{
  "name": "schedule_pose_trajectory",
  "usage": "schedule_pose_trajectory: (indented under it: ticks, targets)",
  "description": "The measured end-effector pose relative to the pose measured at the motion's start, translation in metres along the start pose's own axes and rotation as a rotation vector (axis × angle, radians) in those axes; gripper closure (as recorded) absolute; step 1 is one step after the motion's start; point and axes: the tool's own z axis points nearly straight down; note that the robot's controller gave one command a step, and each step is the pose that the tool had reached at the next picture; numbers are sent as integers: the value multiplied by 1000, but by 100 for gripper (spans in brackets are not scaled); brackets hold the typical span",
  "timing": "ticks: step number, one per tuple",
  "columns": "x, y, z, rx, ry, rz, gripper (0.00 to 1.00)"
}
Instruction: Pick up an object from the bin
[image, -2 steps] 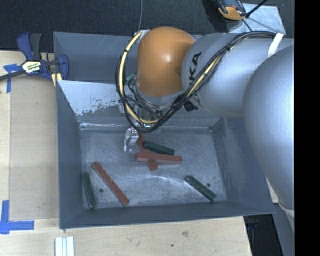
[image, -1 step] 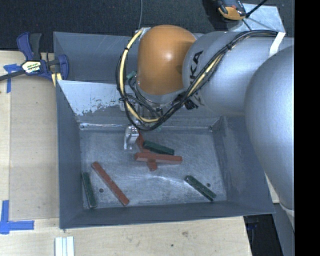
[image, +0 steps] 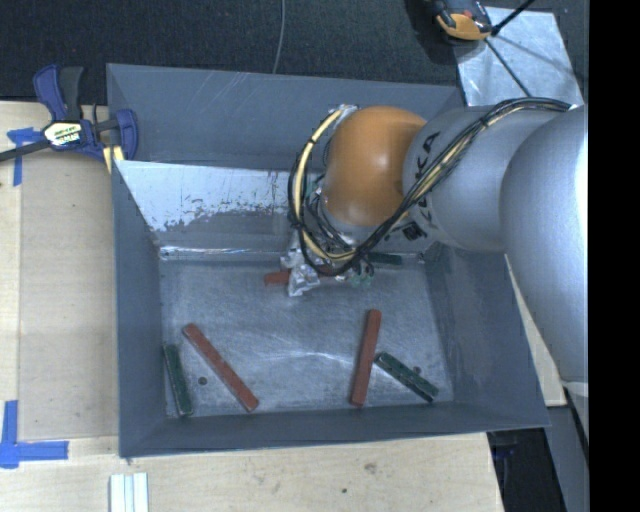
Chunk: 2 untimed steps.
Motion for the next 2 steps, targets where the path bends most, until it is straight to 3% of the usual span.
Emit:
schedule_pose_trajectory:
  ticks: [1,2]
  targets:
    - [0,0,0,0,0,0,100]
    - [10,15,-158,-1,20,35,100]
